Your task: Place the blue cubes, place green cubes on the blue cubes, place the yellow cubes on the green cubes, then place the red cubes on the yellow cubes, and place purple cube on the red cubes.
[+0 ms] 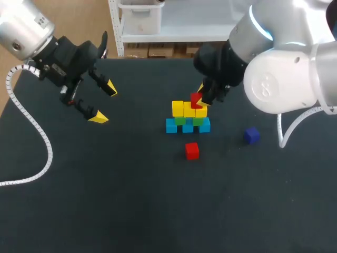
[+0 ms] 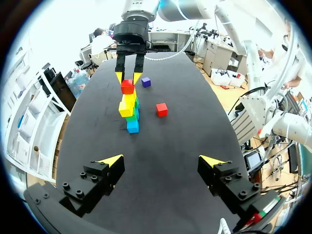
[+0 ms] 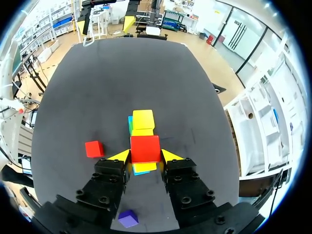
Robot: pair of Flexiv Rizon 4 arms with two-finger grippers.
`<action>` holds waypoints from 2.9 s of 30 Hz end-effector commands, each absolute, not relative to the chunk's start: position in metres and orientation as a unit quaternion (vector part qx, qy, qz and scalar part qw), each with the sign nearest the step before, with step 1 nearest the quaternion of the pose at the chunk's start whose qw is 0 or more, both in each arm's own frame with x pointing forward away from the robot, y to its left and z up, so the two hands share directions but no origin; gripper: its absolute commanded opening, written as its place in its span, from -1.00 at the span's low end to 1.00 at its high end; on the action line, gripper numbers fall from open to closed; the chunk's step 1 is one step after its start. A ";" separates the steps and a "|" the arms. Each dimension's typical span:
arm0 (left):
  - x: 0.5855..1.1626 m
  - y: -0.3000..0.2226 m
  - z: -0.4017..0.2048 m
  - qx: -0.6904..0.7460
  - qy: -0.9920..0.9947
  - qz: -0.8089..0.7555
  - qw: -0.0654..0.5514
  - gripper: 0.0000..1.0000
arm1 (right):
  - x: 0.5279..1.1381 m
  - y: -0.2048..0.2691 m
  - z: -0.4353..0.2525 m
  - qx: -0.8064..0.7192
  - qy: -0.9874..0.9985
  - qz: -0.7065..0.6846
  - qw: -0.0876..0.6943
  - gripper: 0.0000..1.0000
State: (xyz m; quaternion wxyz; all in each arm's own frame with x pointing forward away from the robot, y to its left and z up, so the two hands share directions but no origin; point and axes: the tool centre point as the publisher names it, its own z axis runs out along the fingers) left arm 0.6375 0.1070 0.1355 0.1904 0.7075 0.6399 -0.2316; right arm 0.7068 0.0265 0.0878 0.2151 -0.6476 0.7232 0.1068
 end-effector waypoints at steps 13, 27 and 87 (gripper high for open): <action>0.639 0.107 0.135 0.709 0.639 -0.232 0.190 1.00 | 0.709 0.029 0.086 -0.649 0.722 0.112 0.211 -0.25; 0.639 0.107 0.135 0.709 0.639 -0.232 0.190 1.00 | 0.710 0.030 0.085 -0.650 0.721 0.114 0.209 -0.26; 0.639 0.107 0.135 0.709 0.639 -0.232 0.190 1.00 | 0.669 -0.095 0.108 -0.623 0.655 0.270 0.332 1.00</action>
